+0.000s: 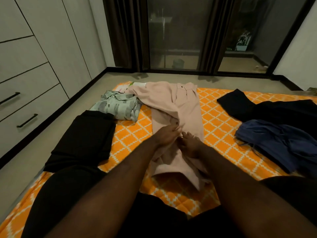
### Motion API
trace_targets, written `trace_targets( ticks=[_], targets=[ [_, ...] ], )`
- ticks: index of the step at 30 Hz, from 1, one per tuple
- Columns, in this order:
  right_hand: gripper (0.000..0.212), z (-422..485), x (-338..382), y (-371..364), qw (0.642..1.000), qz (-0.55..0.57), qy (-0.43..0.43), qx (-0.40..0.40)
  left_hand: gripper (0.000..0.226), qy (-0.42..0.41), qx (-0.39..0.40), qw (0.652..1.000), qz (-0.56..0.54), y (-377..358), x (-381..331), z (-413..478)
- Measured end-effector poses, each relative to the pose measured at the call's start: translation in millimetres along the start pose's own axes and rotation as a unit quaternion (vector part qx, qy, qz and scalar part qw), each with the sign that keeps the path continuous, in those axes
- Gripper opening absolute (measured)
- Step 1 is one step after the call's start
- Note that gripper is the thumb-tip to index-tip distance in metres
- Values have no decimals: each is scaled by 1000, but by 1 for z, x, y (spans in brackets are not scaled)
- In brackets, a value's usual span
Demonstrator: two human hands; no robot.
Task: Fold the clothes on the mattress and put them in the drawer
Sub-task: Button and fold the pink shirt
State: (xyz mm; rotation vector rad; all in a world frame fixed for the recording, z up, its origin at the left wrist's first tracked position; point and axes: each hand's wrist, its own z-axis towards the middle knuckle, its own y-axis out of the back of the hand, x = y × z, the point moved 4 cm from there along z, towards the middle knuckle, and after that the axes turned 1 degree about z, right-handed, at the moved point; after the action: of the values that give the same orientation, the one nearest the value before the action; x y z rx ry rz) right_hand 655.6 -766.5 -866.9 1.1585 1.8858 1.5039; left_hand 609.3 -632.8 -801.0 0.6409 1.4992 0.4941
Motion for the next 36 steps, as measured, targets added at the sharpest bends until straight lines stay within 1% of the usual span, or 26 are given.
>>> trace_targets(
  ticks=[3, 5, 7, 10, 12, 14, 16, 17, 19, 20, 21, 22, 24, 25, 26, 27, 29, 31, 33, 36],
  targets=[
    [61, -9, -2, 16, 997, 60, 9, 40, 53, -48, 70, 993, 84, -25, -11, -3],
    [55, -12, -5, 28, 993, 108, 14, 46, 62, -64, 55, 992, 92, -25, -3, -10],
    [43, -15, -15, 40, 989, 147, -3, 20, 74, -51, 24, 994, 88, -12, 12, -17],
    [35, -23, -25, 57, 982, 177, -38, -48, 96, -14, 40, 983, 178, 4, 37, -19],
    [28, -29, -24, 61, 982, 175, -58, -49, 105, 10, 46, 977, 206, 9, 46, -23],
    [27, -38, -17, 61, 984, 166, -60, -25, 101, 25, 59, 979, 195, 6, 49, -33],
    [32, -46, -13, 60, 984, 163, -73, 6, 94, 22, 40, 973, 225, 2, 44, -43],
    [37, -54, -10, 63, 984, 157, -80, 22, 87, -2, 10, 966, 258, 1, 36, -48],
    [51, -71, -2, 70, 982, 139, -107, 62, 62, -96, -67, 947, 298, -3, 11, -58],
    [60, -80, 1, 71, 981, 126, -124, 82, 51, -133, -80, 941, 300, -8, -1, -64],
    [70, -87, 4, 69, 980, 108, -133, 104, 43, -145, -63, 941, 299, -16, -9, -68],
    [76, -94, 7, 65, 978, 94, -141, 119, 38, -147, -28, 944, 294, -27, -13, -70],
    [79, -100, 11, 53, 974, 86, -156, 140, 28, -156, 64, 940, 297, -52, -8, -75],
    [81, -102, 15, 49, 974, 85, -157, 140, 32, -182, 95, 928, 311, -62, -5, -77],
    [80, -101, 18, 47, 977, 84, -154, 123, 42, -201, 118, 915, 329, -69, 0, -76],
    [74, -99, 19, 46, 976, 107, -162, 97, 52, -208, 137, 909, 334, -72, 0, -78],
    [57, -98, 24, 46, 979, 103, -163, 59, 71, -172, 180, 907, 339, -76, -2, -84],
    [46, -96, 22, 48, 984, 79, -158, 13, 91, -131, 227, 900, 349, -83, -2, -92],
    [42, -92, 17, 45, 984, 64, -164, -11, 99, -112, 245, 905, 330, -89, -4, -97],
    [45, -94, 19, 43, 984, 71, -165, -14, 94, -115, 255, 906, 318, -88, -12, -104]
  ],
)
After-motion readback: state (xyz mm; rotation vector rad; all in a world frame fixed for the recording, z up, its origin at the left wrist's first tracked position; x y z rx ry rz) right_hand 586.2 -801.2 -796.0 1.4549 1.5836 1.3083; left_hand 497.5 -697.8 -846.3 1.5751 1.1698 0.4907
